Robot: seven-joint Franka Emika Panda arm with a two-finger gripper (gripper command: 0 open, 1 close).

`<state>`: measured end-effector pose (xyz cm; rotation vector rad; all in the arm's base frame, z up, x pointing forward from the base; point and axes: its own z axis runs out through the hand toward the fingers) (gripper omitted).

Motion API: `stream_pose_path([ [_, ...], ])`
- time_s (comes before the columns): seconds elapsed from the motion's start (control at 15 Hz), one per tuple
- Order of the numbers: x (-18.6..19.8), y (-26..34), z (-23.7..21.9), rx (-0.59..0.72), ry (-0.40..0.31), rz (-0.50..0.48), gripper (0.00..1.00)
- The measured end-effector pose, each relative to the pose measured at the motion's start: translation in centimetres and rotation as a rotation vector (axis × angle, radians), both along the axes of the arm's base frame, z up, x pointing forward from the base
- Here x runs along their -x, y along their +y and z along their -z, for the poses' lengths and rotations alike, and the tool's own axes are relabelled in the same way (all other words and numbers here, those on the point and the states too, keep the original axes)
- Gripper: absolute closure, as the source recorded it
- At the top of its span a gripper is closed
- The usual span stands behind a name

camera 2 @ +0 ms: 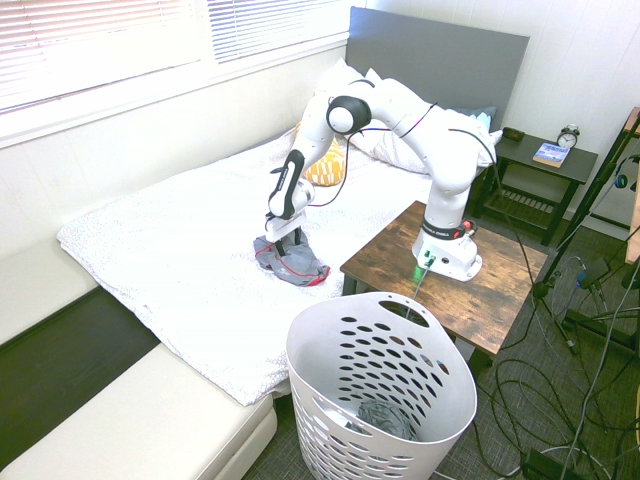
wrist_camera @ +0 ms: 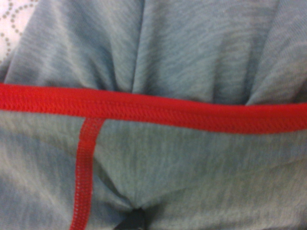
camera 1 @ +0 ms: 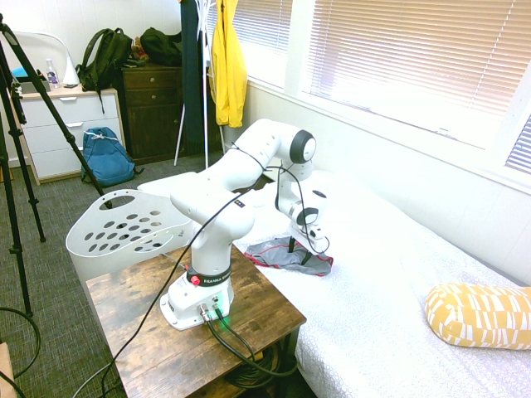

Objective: Put my clothes in the laundry bag

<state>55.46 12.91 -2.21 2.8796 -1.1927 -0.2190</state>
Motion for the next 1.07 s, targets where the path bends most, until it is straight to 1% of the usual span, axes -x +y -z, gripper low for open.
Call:
stream_pose_path([
  [0.67,1.9,-1.0,0.8,-0.012,-0.011,0.048,1.00],
  [0.87,2.0,-1.9,-0.3,-0.013,-0.016,0.060,1.00],
  [1.07,2.0,-3.2,-2.6,-0.019,-0.035,0.071,1.00],
])
